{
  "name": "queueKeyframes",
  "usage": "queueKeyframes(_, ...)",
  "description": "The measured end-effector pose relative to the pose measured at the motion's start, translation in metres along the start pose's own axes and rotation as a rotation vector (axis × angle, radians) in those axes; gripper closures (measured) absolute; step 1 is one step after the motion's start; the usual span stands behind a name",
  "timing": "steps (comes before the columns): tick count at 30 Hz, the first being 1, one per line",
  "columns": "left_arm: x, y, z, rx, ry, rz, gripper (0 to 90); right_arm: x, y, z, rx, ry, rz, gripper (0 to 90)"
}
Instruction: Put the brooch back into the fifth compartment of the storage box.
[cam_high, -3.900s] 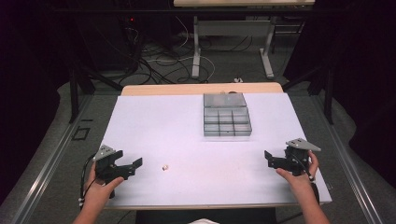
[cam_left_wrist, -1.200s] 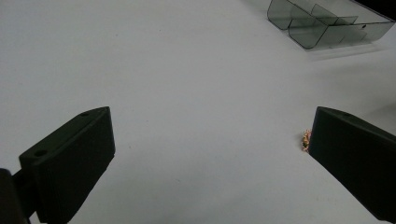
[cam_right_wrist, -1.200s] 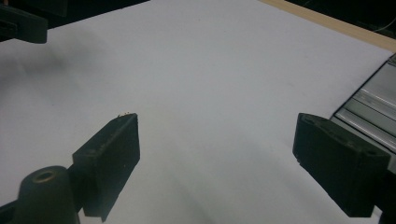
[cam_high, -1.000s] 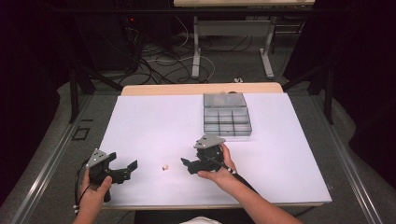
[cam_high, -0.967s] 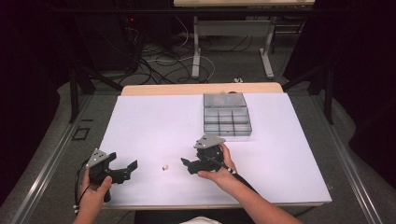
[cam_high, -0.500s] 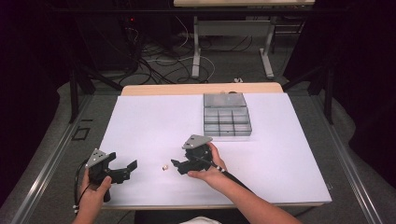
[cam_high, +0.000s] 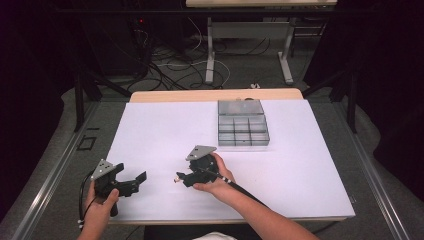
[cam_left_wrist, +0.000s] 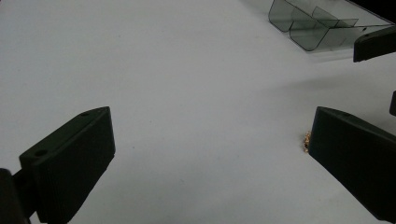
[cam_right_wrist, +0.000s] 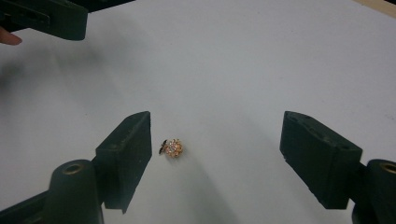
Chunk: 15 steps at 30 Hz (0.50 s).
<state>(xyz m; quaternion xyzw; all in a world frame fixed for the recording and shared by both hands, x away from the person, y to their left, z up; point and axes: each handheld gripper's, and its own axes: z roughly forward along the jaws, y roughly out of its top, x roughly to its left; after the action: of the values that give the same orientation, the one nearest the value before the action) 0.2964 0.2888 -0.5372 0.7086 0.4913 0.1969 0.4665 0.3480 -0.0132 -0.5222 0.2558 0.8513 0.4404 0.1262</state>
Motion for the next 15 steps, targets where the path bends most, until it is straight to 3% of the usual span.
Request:
queueKeyframes(13,0.0,0.0,0.0,0.0,0.0,0.001,0.7,-0.002,-0.002,0.018,0.03,0.017,-0.005,29.1)
queueKeyframes(15,0.001,0.0,0.0,0.002,-0.001,0.0,0.7,-0.002,-0.003,0.022,0.032,0.027,0.005,34.6)
